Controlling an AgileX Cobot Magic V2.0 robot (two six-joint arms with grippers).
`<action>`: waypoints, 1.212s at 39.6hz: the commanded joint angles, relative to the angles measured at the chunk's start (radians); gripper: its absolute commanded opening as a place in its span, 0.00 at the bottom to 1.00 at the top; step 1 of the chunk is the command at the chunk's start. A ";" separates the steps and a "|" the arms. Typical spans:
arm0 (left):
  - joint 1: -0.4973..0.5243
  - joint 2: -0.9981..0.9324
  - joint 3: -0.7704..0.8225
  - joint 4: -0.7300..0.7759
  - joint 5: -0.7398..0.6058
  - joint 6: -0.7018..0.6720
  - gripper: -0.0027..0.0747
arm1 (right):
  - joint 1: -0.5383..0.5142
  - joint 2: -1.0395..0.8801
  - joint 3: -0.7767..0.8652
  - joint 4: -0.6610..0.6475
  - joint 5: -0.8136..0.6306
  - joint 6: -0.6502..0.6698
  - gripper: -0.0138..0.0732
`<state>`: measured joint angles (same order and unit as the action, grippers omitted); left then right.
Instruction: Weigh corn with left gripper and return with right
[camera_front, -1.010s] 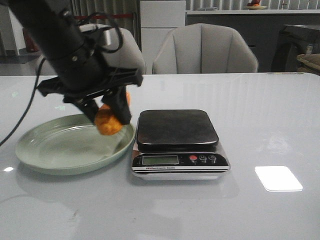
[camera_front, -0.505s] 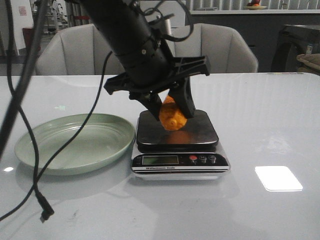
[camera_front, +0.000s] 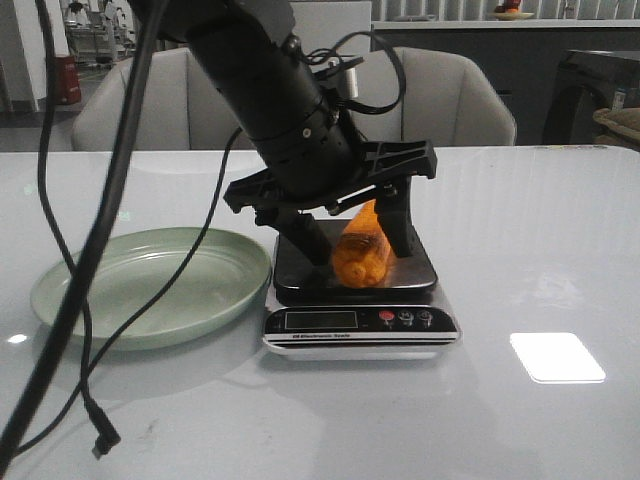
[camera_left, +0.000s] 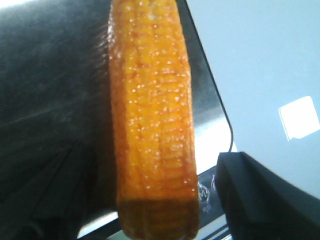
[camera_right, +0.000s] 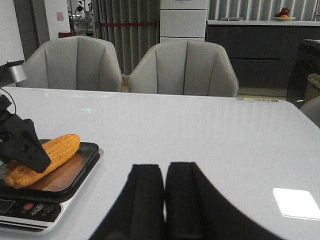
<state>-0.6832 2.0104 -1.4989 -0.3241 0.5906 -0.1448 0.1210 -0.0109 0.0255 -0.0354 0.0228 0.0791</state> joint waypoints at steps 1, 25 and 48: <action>0.009 -0.106 -0.023 -0.003 -0.020 -0.005 0.68 | -0.005 -0.012 0.011 -0.011 -0.084 -0.008 0.36; 0.009 -0.703 0.380 0.181 -0.040 0.001 0.47 | -0.005 -0.012 0.011 -0.011 -0.084 -0.008 0.36; 0.009 -1.281 0.832 0.285 -0.207 0.001 0.18 | -0.005 -0.012 0.011 -0.011 -0.084 -0.008 0.36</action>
<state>-0.6763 0.8063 -0.6770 -0.0412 0.4634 -0.1413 0.1210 -0.0109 0.0255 -0.0354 0.0228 0.0791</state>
